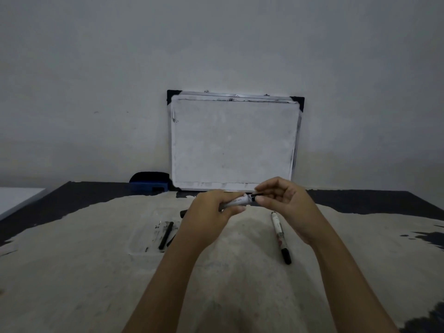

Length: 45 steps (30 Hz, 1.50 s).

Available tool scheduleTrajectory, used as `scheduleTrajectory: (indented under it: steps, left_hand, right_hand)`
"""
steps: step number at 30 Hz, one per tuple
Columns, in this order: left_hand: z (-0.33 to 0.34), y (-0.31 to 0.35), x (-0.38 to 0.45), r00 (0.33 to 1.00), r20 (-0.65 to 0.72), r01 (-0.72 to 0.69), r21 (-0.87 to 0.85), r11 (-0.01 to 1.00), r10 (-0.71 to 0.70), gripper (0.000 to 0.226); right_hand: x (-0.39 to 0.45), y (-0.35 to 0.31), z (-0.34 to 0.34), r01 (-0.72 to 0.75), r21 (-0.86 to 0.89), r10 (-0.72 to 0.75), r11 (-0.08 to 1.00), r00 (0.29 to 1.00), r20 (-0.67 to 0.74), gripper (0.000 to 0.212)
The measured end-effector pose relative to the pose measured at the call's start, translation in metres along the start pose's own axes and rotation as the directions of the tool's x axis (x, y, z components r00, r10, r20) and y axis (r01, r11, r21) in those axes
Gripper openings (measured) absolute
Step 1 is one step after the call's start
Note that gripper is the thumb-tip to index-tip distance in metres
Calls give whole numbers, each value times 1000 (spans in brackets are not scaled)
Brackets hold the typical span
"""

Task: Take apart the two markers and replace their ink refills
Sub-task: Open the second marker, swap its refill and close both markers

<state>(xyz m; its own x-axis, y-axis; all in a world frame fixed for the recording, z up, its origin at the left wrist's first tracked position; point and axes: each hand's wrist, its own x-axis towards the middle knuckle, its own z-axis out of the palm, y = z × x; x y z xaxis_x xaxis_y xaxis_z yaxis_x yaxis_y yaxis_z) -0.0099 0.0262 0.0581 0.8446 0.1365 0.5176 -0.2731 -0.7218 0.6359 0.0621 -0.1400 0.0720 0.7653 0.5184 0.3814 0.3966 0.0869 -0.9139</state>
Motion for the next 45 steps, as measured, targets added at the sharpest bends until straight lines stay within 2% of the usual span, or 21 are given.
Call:
scheduleTrajectory:
  steps: [4,13,26,30,34,39,45]
  left_hand:
    - [-1,-1,1,1000,-4,7,22,1000,-7,34]
    - [1,0,1,1000,-17,11,15,1000,-11,30]
    - [2,-1,1,1000,-22,11,-9,1000,-11,30]
    - [-1,-3,1,999,-51,11,-3,1000,-11,30]
    - [-2,-1,1,998,-61,12,-1,1000,-12,31]
    - [0,0,1,999,-51,7,-17,1000,-8,31]
    - [1,0,2,999,-47,22,-24,999,-24,32]
  right_hand:
    - [1,-1,2,24,29,-24,999,999,-22,22]
    - [1,-1,5,85,26,-83,996,994,-68,17]
    - [1,1,9,86,-34,-88,996,995,-44,15]
    - [2,1,0,71,72,-63,995,992,-107,10]
    - [2,3,2,27,199,-7,980,995,-102,10]
    - [3,5,4,40,154,-25,987,995,-97,14]
    - [5,6,4,-13,222,39,975,993,-112,20]
